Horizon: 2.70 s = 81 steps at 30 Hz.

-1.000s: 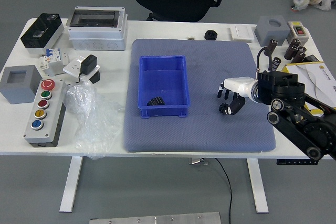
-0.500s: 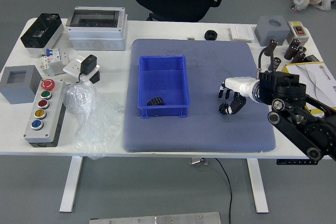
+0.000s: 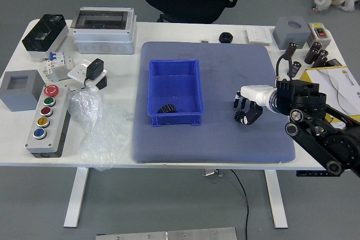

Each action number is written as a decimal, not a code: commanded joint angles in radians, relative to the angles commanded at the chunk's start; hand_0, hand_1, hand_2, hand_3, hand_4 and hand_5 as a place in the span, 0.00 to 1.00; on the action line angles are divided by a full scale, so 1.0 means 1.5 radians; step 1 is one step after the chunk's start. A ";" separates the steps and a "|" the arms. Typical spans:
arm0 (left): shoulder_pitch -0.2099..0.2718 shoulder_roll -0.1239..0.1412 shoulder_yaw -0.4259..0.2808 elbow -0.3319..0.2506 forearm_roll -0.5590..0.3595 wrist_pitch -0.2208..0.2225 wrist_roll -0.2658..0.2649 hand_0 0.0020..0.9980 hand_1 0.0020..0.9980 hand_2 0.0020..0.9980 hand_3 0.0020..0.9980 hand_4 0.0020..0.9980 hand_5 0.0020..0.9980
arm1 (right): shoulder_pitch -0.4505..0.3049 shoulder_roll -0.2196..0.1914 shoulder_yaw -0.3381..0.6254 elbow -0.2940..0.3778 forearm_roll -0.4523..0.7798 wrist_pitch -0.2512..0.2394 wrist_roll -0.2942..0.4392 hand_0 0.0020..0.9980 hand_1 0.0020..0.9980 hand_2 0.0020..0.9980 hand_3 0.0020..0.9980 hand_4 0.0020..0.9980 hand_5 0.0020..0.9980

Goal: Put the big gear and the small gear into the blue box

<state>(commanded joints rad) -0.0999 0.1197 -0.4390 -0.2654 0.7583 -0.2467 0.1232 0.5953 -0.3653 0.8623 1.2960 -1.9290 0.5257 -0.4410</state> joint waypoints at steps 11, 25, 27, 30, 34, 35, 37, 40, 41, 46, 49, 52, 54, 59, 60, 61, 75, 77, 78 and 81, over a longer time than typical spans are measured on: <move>0.000 -0.002 0.001 0.000 0.000 0.000 0.000 0.86 0.83 0.83 0.77 0.59 0.37 | -0.009 0.007 0.002 -0.003 -0.010 -0.007 0.002 0.53 0.56 0.68 0.69 0.73 0.12; 0.000 -0.005 0.001 0.000 -0.001 -0.001 0.000 0.86 0.83 0.83 0.77 0.59 0.37 | -0.021 0.015 0.001 -0.009 -0.023 -0.020 0.008 0.50 0.53 0.63 0.66 0.70 0.11; 0.000 -0.005 0.001 0.000 -0.001 -0.001 0.000 0.86 0.83 0.83 0.77 0.59 0.37 | -0.022 0.016 0.001 -0.010 -0.029 -0.026 0.009 0.50 0.53 0.63 0.66 0.70 0.11; 0.000 -0.006 0.001 0.000 -0.001 -0.001 0.000 0.86 0.83 0.82 0.77 0.59 0.37 | -0.024 0.017 0.002 -0.011 -0.036 -0.038 0.011 0.40 0.45 0.54 0.63 0.65 0.11; -0.001 -0.007 0.001 0.000 -0.001 -0.001 0.000 0.86 0.83 0.83 0.77 0.59 0.37 | -0.026 0.019 0.003 -0.012 -0.044 -0.053 0.014 0.39 0.39 0.47 0.61 0.59 0.09; -0.001 -0.007 0.001 0.000 -0.001 -0.002 0.000 0.86 0.83 0.83 0.77 0.59 0.37 | -0.026 0.019 0.003 -0.012 -0.046 -0.057 0.015 0.39 0.39 0.47 0.61 0.59 0.09; -0.001 -0.007 0.001 0.000 -0.001 -0.002 0.000 0.86 0.83 0.83 0.77 0.59 0.37 | -0.027 0.020 0.004 -0.012 -0.049 -0.064 0.016 0.39 0.39 0.47 0.61 0.59 0.09; -0.001 -0.008 0.001 0.000 -0.002 -0.002 0.000 0.86 0.83 0.82 0.77 0.59 0.37 | -0.029 0.020 0.005 -0.013 -0.052 -0.074 0.018 0.40 0.35 0.45 0.60 0.54 0.09; -0.001 -0.008 0.001 0.000 -0.002 -0.002 0.000 0.86 0.83 0.82 0.77 0.59 0.37 | -0.029 0.021 0.005 -0.014 -0.052 -0.077 0.018 0.40 0.35 0.45 0.60 0.54 0.09; -0.001 -0.008 0.001 0.000 -0.002 -0.002 0.000 0.86 0.83 0.82 0.77 0.59 0.37 | -0.029 0.020 0.006 -0.014 -0.052 -0.083 0.019 0.40 0.34 0.43 0.60 0.53 0.09; 0.000 -0.008 0.000 0.000 -0.002 -0.002 0.000 0.86 0.83 0.82 0.77 0.59 0.37 | -0.026 0.016 0.007 -0.011 -0.050 -0.084 0.018 0.40 0.34 0.43 0.60 0.53 0.09; 0.000 -0.007 0.000 0.000 -0.002 -0.002 0.000 0.86 0.83 0.82 0.77 0.59 0.37 | -0.017 0.005 0.008 -0.003 -0.048 -0.083 0.016 0.41 0.34 0.43 0.59 0.54 0.10; 0.001 -0.007 0.000 0.000 -0.002 -0.002 0.001 0.86 0.83 0.82 0.77 0.59 0.37 | -0.010 -0.004 0.010 0.003 -0.047 -0.082 0.015 0.41 0.34 0.43 0.59 0.54 0.10; 0.001 -0.005 -0.001 0.000 -0.002 -0.002 0.001 0.86 0.83 0.82 0.77 0.59 0.37 | 0.011 -0.030 0.013 0.018 -0.044 -0.077 0.012 0.41 0.34 0.42 0.59 0.54 0.10; 0.001 -0.004 -0.001 0.000 -0.002 -0.002 0.001 0.86 0.83 0.82 0.77 0.59 0.37 | 0.016 -0.036 0.012 0.020 -0.043 -0.075 0.012 0.41 0.34 0.42 0.59 0.54 0.10; 0.000 -0.003 -0.002 0.000 -0.002 -0.002 0.001 0.86 0.83 0.82 0.77 0.59 0.37 | 0.023 -0.042 0.011 0.023 -0.042 -0.073 0.011 0.41 0.34 0.42 0.59 0.54 0.10; 0.000 0.009 -0.011 0.001 -0.001 -0.004 0.002 0.86 0.83 0.82 0.77 0.59 0.37 | 0.119 -0.062 -0.021 0.072 -0.036 -0.052 0.004 0.43 0.34 0.43 0.59 0.51 0.09; -0.001 0.011 -0.012 0.001 -0.001 -0.005 0.002 0.86 0.83 0.82 0.77 0.59 0.37 | 0.129 -0.054 -0.031 0.076 -0.036 -0.050 0.004 0.43 0.34 0.43 0.60 0.50 0.10; -0.001 0.012 -0.012 0.001 -0.001 -0.005 0.002 0.86 0.83 0.82 0.77 0.59 0.37 | 0.134 -0.049 -0.036 0.077 -0.036 -0.050 0.003 0.43 0.34 0.43 0.60 0.50 0.10; -0.002 0.015 -0.012 0.001 -0.002 -0.006 0.002 0.86 0.83 0.82 0.77 0.59 0.37 | 0.146 -0.029 -0.051 0.078 -0.035 -0.047 0.003 0.43 0.34 0.43 0.60 0.50 0.10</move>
<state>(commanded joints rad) -0.1024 0.1421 -0.4570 -0.2643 0.7554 -0.2558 0.1261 0.8138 -0.4088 0.7863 1.4134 -1.9815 0.4545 -0.4370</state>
